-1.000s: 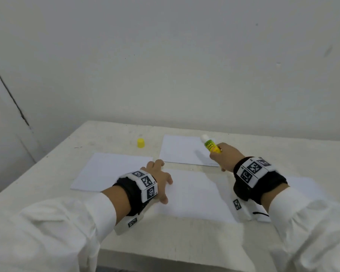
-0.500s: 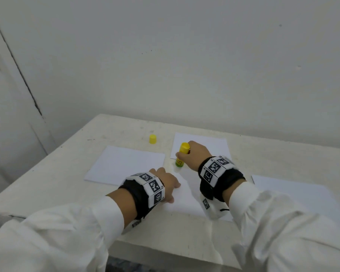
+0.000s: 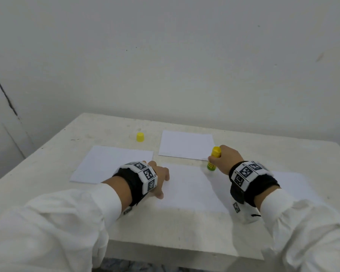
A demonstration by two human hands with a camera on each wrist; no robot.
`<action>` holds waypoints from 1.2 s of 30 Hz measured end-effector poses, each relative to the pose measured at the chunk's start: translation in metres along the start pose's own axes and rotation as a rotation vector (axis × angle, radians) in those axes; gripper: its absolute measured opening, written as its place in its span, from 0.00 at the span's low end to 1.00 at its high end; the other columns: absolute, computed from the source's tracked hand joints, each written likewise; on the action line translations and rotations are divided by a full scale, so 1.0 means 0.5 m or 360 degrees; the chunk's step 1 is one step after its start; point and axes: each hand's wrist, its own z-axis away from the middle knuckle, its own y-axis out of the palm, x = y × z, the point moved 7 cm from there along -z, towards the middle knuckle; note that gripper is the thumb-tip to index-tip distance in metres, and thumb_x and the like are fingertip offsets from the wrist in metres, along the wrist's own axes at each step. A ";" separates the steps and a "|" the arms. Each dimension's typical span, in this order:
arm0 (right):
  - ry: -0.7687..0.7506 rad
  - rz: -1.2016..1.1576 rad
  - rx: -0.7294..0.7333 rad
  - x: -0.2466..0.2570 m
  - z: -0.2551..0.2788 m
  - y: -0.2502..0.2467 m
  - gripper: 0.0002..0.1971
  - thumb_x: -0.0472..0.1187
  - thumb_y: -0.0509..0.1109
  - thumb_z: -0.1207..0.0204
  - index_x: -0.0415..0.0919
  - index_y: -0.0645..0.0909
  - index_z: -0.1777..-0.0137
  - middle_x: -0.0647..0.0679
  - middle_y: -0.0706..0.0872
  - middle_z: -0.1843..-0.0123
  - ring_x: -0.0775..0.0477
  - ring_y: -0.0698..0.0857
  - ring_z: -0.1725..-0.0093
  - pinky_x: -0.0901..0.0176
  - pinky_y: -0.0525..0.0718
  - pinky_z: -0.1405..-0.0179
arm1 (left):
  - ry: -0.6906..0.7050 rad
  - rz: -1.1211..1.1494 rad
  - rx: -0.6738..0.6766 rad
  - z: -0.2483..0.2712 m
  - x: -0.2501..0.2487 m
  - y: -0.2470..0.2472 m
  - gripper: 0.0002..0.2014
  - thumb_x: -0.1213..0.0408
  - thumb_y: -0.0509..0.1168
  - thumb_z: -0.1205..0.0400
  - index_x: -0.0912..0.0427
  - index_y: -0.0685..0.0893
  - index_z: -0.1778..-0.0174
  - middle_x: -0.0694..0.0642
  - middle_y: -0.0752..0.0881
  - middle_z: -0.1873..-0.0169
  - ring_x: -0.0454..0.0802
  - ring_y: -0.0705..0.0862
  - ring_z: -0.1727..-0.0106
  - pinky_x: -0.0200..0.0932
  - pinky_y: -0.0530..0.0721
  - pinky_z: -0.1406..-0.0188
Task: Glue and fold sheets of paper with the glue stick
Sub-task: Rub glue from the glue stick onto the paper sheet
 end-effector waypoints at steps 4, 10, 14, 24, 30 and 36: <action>0.0114 -0.0012 -0.0050 -0.044 0.006 -0.022 0.10 0.44 0.66 0.22 0.38 0.70 0.52 0.48 0.75 0.63 0.44 0.76 0.58 0.60 0.65 0.72 | -0.0043 -0.0035 0.0086 -0.017 0.011 -0.005 0.46 0.38 0.75 0.34 0.40 0.60 0.22 0.58 0.64 0.26 0.66 0.71 0.31 0.60 0.72 0.31; -0.0144 -0.0363 -0.0260 0.032 0.052 -0.039 0.08 0.43 0.68 0.26 0.39 0.74 0.54 0.47 0.79 0.60 0.46 0.77 0.61 0.58 0.70 0.68 | 0.0087 -0.0220 0.0065 -0.032 0.018 -0.006 0.52 0.32 0.69 0.31 0.52 0.53 0.17 0.52 0.56 0.18 0.62 0.52 0.18 0.65 0.60 0.23; -0.0446 -0.0197 0.0142 0.154 0.077 0.036 0.10 0.46 0.70 0.26 0.43 0.73 0.59 0.52 0.77 0.63 0.51 0.75 0.63 0.64 0.69 0.70 | 0.0123 -0.0249 0.0066 -0.039 0.021 0.000 0.59 0.29 0.67 0.33 0.53 0.43 0.16 0.50 0.46 0.16 0.60 0.42 0.16 0.67 0.51 0.22; -0.0554 -0.0024 0.0303 0.227 0.075 0.112 0.12 0.50 0.67 0.23 0.45 0.70 0.59 0.51 0.76 0.61 0.49 0.76 0.59 0.60 0.72 0.64 | 0.0137 -0.0185 0.0043 -0.022 0.014 0.002 0.61 0.32 0.74 0.37 0.51 0.46 0.16 0.53 0.48 0.16 0.60 0.42 0.16 0.67 0.53 0.21; -0.0726 0.0003 0.0422 0.230 0.155 0.116 0.14 0.47 0.68 0.23 0.50 0.67 0.67 0.56 0.75 0.66 0.57 0.74 0.65 0.67 0.70 0.70 | 0.0149 -0.0293 0.0143 -0.041 0.014 0.010 0.64 0.27 0.72 0.40 0.47 0.42 0.16 0.54 0.42 0.16 0.62 0.39 0.17 0.70 0.48 0.23; -0.0689 -0.0024 0.0422 0.198 0.193 0.106 0.13 0.47 0.69 0.25 0.49 0.69 0.66 0.54 0.77 0.65 0.57 0.75 0.66 0.61 0.74 0.65 | 0.0097 -0.0375 0.0133 -0.050 0.013 0.009 0.70 0.26 0.72 0.43 0.55 0.38 0.16 0.53 0.43 0.16 0.61 0.43 0.16 0.67 0.52 0.20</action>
